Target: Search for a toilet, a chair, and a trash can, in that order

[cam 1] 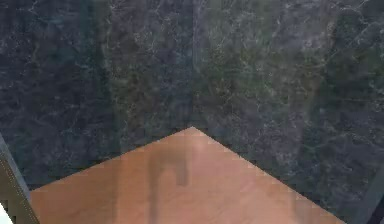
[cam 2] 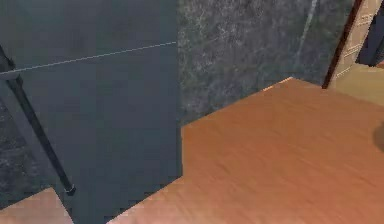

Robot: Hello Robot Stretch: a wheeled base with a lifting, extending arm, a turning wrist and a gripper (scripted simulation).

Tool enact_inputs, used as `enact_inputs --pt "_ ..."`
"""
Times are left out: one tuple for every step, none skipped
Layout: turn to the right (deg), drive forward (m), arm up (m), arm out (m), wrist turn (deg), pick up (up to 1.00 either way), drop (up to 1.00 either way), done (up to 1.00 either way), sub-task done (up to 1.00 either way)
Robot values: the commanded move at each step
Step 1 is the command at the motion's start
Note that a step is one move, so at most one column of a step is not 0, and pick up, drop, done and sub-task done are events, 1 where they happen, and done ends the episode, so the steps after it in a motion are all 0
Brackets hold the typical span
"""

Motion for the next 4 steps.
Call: enact_inputs --pt "45.0 0.0 0.0 0.0 0.0 0.0 0.0 0.0 0.0" --pt "42.0 0.0 0.0 0.0 0.0 0.0 0.0 0.0 0.0" --pt "0.0 0.1 0.0 0.0 0.0 0.0 0.0 0.0 0.0" --pt "-45.0 0.0 0.0 0.0 0.0 0.0 0.0 0.0 0.0"
